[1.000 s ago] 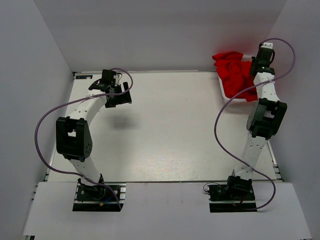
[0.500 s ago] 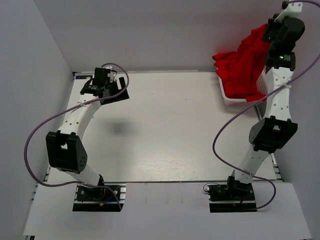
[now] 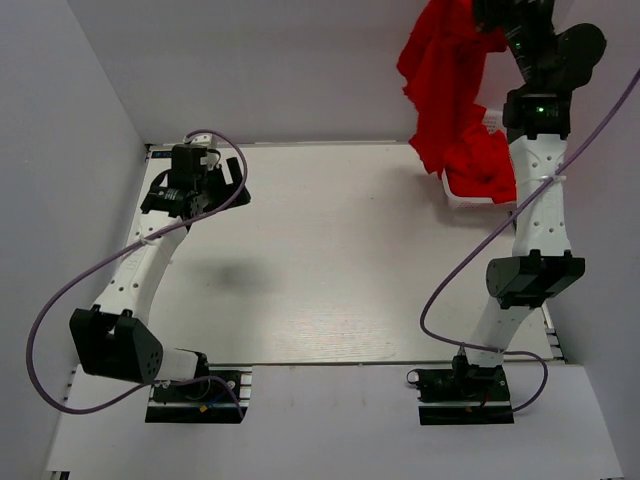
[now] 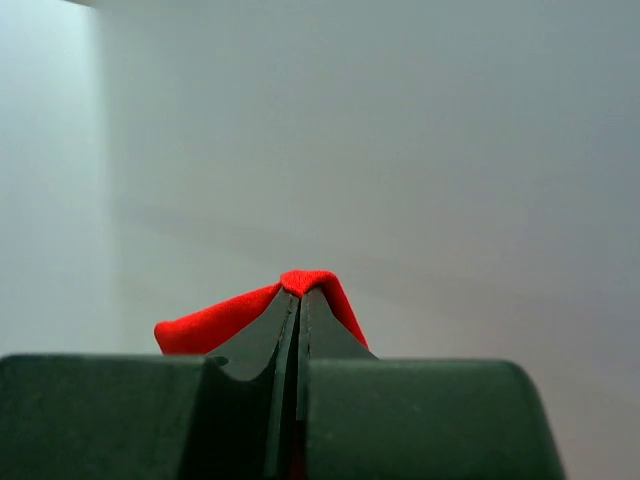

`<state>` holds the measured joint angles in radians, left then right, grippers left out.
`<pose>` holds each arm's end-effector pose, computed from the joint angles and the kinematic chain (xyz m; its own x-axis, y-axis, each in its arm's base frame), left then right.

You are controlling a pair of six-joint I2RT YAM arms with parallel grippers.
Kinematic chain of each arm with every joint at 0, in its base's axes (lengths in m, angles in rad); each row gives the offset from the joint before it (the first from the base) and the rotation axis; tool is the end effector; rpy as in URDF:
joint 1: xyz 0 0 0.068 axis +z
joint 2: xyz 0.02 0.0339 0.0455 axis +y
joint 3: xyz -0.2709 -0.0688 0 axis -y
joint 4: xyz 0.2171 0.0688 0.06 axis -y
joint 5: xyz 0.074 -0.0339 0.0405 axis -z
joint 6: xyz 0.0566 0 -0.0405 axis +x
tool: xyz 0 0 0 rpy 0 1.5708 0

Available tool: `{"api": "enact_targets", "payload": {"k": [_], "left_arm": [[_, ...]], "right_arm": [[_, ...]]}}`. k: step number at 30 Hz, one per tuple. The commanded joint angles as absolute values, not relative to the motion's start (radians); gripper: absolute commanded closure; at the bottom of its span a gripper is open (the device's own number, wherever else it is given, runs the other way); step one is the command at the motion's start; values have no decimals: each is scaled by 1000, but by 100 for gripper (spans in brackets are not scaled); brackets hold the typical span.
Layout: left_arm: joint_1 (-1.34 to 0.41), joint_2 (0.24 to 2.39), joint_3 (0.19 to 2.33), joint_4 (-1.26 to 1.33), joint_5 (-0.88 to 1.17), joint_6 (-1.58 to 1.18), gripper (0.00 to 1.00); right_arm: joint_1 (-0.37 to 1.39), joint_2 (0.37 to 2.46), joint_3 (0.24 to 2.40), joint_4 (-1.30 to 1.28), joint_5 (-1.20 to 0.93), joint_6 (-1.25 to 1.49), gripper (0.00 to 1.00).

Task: Fold and stack the t-shirts
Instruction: Move the tshirt to the center of the board

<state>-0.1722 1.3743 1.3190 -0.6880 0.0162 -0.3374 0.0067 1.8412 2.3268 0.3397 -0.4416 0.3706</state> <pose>0.2790 -0.0495 0.3387 -0.6897 -0.2160 -0.6911 -0.0479 0.9660 -0.2541 0.3411 0.0265 0.6209 0.5777 0.3313 -0.7460 -0.5420 0.8391 -0.0470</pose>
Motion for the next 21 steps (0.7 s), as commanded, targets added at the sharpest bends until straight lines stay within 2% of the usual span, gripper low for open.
{"api": "enact_targets", "payload": {"k": [1,8,12,15,16,18,19,21], "left_arm": [[-169,1290,1307,-715,-37,-339,1],[-169,1215,1307,-768,-73,-370,1],[-169,1187,1307,-843,-141,-379,1],[-169,1144,1307,-880,-172,-390,1],[-169,1144,1307,-881,-172,-390,1],[-169,1118,1278,-900,-183,-390,1],[-169,1106,1278,-900,-193,-399,1],[-169,1097,1250,-923,-202,-408,1]], "right_arm": [[84,1786,2339,512,-526,480,100],[245,1778,2307,515,-601,486,100],[307,1763,2229,427,-632,431,100],[363,1700,2041,341,-614,288,100],[397,1666,1882,322,-615,215,100],[435,1606,1757,282,-586,169,100],[452,1600,1556,307,-583,175,100],[480,1582,1363,350,-588,199,100]]}}
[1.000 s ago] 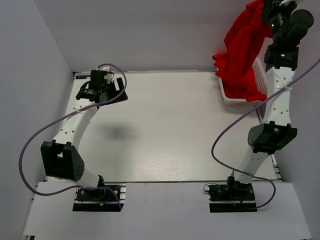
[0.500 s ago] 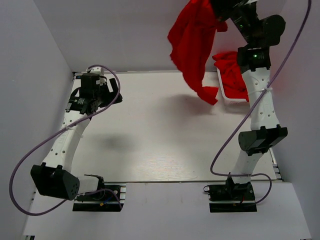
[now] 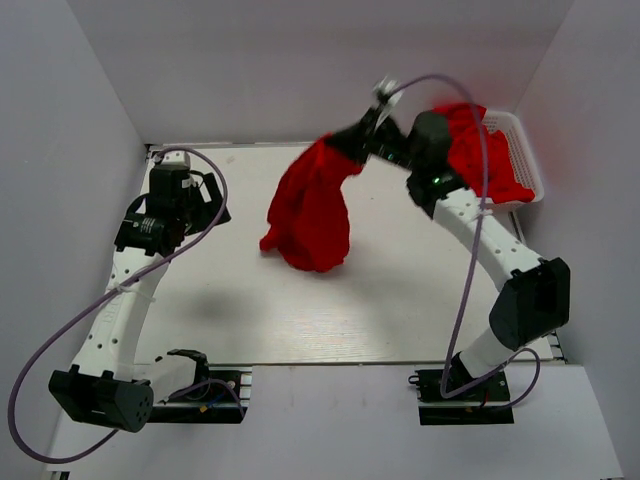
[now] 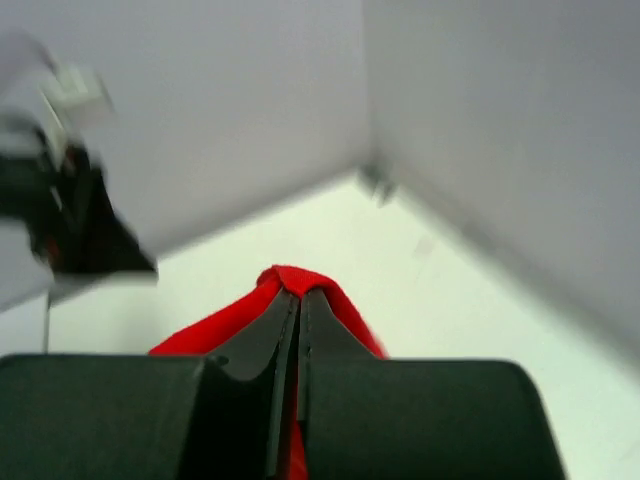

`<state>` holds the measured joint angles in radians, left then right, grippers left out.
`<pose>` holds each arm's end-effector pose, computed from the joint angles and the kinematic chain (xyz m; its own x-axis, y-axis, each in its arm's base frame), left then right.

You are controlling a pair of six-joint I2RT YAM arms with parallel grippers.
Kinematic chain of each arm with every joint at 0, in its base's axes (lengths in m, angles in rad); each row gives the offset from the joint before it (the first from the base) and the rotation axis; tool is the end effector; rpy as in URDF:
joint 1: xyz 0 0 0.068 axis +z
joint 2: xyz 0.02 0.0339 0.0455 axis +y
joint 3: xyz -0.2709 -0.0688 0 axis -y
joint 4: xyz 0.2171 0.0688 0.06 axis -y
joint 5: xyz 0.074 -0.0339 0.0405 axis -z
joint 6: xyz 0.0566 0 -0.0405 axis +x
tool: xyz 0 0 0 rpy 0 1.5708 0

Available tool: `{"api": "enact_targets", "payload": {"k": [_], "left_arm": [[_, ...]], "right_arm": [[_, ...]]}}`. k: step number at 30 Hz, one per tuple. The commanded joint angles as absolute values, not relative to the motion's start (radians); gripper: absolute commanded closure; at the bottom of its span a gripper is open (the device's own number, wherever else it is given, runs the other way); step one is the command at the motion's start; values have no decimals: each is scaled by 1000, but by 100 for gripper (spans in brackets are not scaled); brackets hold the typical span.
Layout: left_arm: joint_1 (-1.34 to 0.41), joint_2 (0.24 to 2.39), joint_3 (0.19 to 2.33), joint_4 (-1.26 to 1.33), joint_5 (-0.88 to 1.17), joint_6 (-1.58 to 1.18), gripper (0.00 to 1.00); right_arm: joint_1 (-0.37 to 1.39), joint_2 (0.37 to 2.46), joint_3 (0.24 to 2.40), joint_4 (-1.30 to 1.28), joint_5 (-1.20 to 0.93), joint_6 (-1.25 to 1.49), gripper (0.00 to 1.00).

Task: Fold and stack the t-shirts
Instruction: Move the tshirt to the center of the board

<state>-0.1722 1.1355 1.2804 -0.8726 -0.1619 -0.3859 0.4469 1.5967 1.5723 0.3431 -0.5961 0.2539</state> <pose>0.2074 -0.0268 0.3635 -0.6261 -0.2681 -0.7321 -0.1998 0.9628 -0.1817 0.3112 0.1844 0.4769 0.0629 0.2606 -0.9634 -0.8825 0.4653 0.0683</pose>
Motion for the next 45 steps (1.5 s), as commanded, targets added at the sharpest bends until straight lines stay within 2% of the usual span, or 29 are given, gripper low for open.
{"api": "enact_targets", "payload": {"k": [1,2,4,5,6,11,16,23,28,32,43,45], "left_arm": [[-169,1097,1235,-923,-202,-408,1],[-169,1097,1235,-923,-193,-408,1],[-169,1097,1212,-934,-181,-417,1],[-169,1106,1200,-934,-169,-417,1],[-169,1106,1200,-934,-169,-417,1],[-169,1106,1190,-943,-135,-417,1],[-169,1095,1210,-943,-126,-399,1],[-169,1104,1229,-940,-92,-380,1],[-181,1127,1157,-864,-26,-371,1],[-181,1185,1040,-753,15,-409,1],[-179,1452,974,-494,112,-351,1],[-179,1526,974,-483,129,-362,5]], "right_arm": [[504,1585,1262,377,-574,201,100],[526,1589,1177,388,-536,209,100],[561,1612,1099,373,-528,195,47],[571,1612,1089,348,-525,166,12],[575,1623,1095,284,-496,170,10],[578,1594,1137,169,-352,173,10],[572,1470,1152,46,-157,221,10],[575,1327,1105,-127,-87,270,10],[575,1296,1069,-185,-71,267,10],[581,1331,1080,-202,-72,271,10],[600,1586,1272,-250,-83,230,10],[606,1633,1327,-282,-75,221,10]]}}
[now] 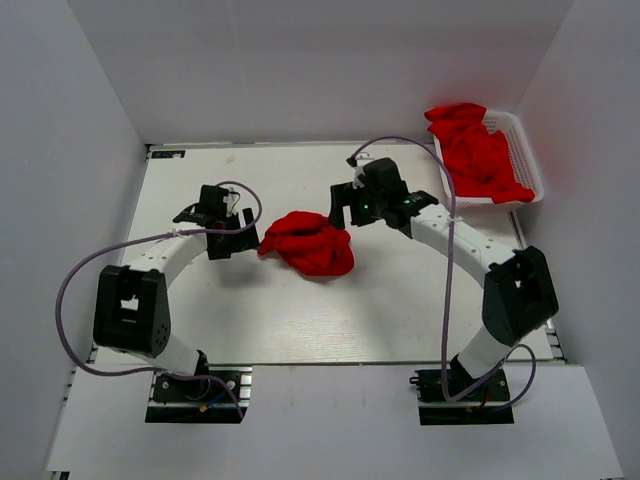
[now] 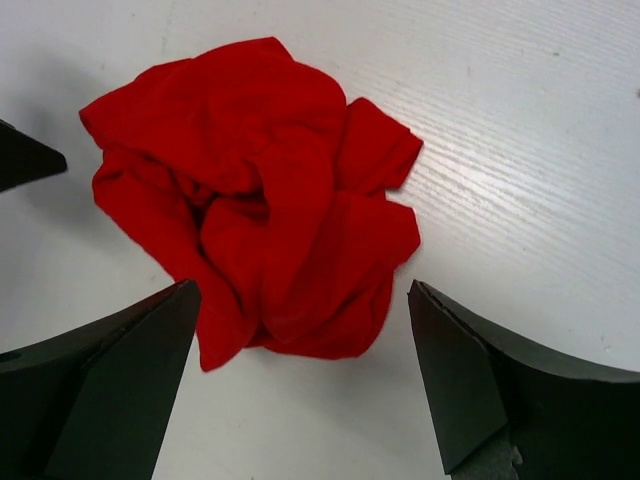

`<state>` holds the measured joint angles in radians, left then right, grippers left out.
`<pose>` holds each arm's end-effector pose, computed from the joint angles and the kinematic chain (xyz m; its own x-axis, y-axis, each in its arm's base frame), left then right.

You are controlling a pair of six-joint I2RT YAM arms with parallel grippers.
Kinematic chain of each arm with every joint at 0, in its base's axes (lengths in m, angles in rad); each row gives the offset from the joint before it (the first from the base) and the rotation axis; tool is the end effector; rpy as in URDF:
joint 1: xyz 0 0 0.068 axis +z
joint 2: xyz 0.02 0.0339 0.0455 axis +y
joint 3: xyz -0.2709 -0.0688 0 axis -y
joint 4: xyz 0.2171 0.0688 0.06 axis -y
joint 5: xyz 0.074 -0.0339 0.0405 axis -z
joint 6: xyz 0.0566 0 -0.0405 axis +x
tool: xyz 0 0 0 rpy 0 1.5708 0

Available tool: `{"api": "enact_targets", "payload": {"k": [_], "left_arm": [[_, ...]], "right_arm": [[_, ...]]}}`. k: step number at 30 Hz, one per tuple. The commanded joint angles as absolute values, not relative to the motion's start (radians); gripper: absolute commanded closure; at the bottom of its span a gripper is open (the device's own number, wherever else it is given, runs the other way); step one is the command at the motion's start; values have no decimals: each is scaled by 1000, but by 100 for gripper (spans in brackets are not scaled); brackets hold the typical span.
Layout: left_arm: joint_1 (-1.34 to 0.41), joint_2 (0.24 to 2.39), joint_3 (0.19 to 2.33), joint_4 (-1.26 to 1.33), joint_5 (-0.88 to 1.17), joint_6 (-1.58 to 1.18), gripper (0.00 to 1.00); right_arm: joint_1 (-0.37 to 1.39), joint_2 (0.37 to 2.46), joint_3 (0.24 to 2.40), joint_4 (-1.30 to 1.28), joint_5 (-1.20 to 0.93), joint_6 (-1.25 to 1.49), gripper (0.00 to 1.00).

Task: Fold and stack the t-shirts
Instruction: Move the tshirt to the center of the board, then flatten out the tshirt

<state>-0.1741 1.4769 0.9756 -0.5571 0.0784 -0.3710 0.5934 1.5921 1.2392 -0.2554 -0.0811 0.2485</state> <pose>0.2728 -0.0525 0.2178 -0.8763 -0.2129 -0.4322 -0.1150 0.9636 -0.2414 0.2936 0.2036 0.2911 -0.6099 -0.1157 -0.7840 -0.4771 0.8435 0.2467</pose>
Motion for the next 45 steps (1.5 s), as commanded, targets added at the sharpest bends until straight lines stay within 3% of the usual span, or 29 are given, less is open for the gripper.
{"api": "enact_targets", "payload": {"k": [1,15,21,26,36,40,45], "left_arm": [[-179,1543,974,-462,129,-362,5],[-189,1712,974,-312,222,-319,6],[-189,1758,1000,-301,222,-319,11],[-189,1767,1000,-250,259,-299,24],[-216,1746,979,-144,313,-173,24],[-225,1758,1000,-133,287,-137,38],[-225,1779,1009,-144,256,-127,65]], "right_arm": [[610,1661,1357,-293,-66,212,10],[649,1822,1491,-397,-51,138,10],[650,1827,1491,-400,-52,127,10],[652,1832,1488,-396,-51,130,10],[655,1841,1494,-397,-54,143,10],[655,1842,1496,-406,-52,144,10],[652,1847,1499,-407,-57,141,12]]}}
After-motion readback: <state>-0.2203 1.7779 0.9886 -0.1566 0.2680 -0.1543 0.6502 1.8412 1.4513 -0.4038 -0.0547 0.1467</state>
